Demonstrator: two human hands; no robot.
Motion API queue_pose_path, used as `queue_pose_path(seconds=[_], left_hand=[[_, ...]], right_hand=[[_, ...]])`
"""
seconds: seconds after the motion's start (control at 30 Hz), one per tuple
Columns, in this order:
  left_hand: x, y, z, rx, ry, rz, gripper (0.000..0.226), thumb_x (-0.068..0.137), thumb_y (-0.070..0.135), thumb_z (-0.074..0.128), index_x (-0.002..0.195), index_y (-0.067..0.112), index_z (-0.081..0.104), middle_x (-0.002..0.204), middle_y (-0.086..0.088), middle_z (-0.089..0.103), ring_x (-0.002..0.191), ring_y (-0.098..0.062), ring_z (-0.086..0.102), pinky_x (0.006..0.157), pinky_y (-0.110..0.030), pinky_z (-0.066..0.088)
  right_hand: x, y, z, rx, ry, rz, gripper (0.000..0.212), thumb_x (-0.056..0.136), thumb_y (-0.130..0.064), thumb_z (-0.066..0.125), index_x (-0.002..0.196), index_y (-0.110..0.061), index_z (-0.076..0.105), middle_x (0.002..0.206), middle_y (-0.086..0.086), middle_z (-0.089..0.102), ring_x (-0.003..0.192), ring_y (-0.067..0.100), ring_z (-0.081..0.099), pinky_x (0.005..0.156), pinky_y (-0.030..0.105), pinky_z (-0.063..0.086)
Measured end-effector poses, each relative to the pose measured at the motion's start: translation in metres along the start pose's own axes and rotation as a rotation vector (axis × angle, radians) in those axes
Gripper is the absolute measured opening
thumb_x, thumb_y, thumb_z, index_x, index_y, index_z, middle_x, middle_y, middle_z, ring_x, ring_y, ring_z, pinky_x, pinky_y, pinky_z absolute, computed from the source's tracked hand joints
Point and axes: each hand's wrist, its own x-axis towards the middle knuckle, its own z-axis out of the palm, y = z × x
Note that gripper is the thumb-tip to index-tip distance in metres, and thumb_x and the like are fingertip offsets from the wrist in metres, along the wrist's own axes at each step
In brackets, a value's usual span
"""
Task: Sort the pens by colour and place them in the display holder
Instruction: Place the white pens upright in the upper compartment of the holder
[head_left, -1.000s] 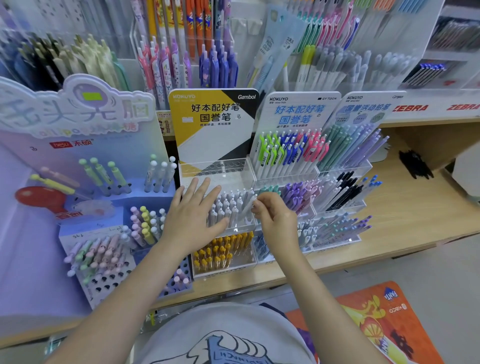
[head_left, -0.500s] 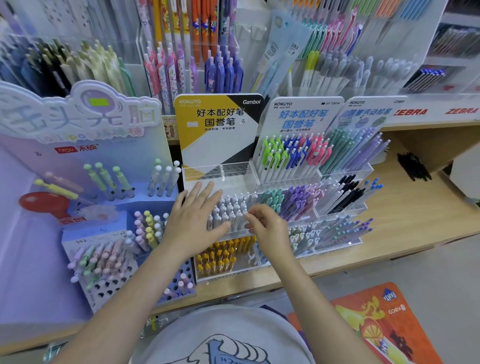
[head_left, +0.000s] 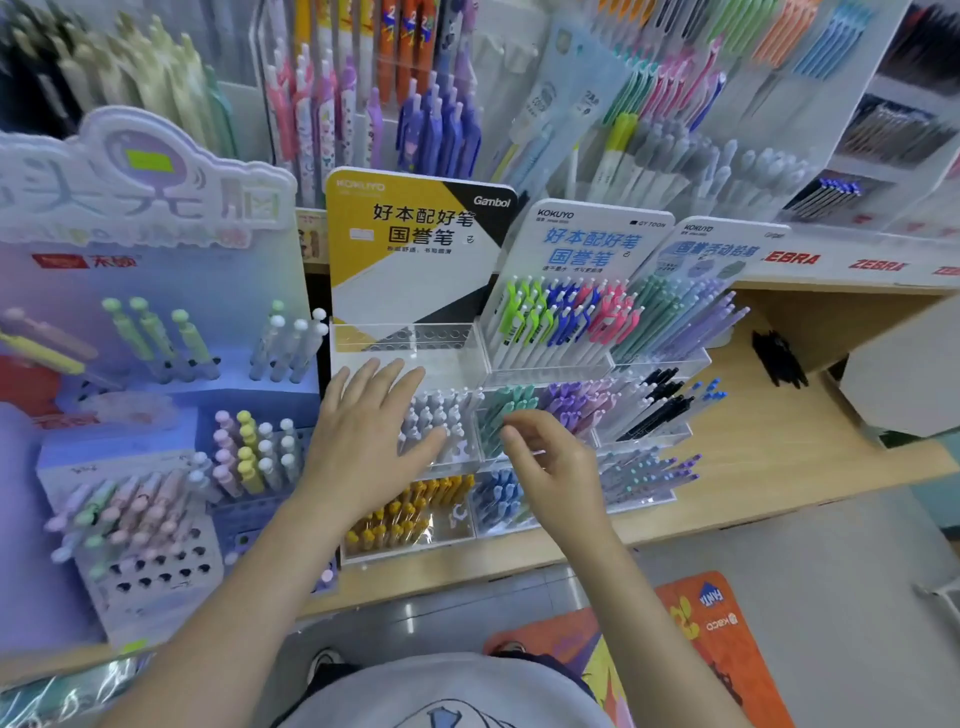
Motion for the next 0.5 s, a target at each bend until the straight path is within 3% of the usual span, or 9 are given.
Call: queue_pose_path(seconds=[0.1,0.27,0.4,0.5], left_hand=[[0.009,0.046,0.001,-0.05,0.171,0.129,0.06,0.09,0.056,0.04,0.13,0.017,0.06,0.135,-0.005,0.059,0.126,-0.026,0.048,0.113,-0.041,0.023],[0.039,0.157,0.03,-0.12,0.26,0.319,0.047,0.09,0.045,0.049,0.12,0.014,0.066,0.118,-0.002,0.066,0.111,-0.021,0.054,0.1,-0.036,0.035],[0.063,0.26,0.103,-0.169,0.157,0.387,0.044,0.09,0.043,0.052,0.119,0.014,0.067,0.116,-0.002,0.066,0.11,-0.024,0.058,0.097,-0.039,0.047],[0.079,0.336,0.17,-0.147,-0.014,0.338,0.048,0.089,0.048,0.047,0.12,0.016,0.066,0.117,-0.001,0.066,0.111,-0.025,0.058,0.094,-0.039,0.049]], right_hand=[[0.0,0.01,-0.043,-0.035,0.093,-0.028,0.012,0.096,-0.022,0.06,0.105,-0.023,0.069,0.091,-0.017,0.069,0.082,0.005,0.064,0.065,0.018,0.05],[-0.009,0.082,-0.133,-0.267,0.2,-0.007,0.033,0.095,-0.047,0.045,0.115,-0.027,0.063,0.101,-0.015,0.066,0.091,0.005,0.061,0.072,0.031,0.052],[-0.02,0.174,-0.219,-0.381,0.136,0.023,0.055,0.091,-0.057,0.041,0.131,-0.022,0.054,0.123,-0.002,0.058,0.112,0.017,0.051,0.09,0.031,0.043],[-0.032,0.243,-0.283,-0.434,0.156,0.091,0.06,0.088,-0.055,0.044,0.129,-0.012,0.056,0.122,0.007,0.059,0.114,0.027,0.055,0.095,0.038,0.046]])
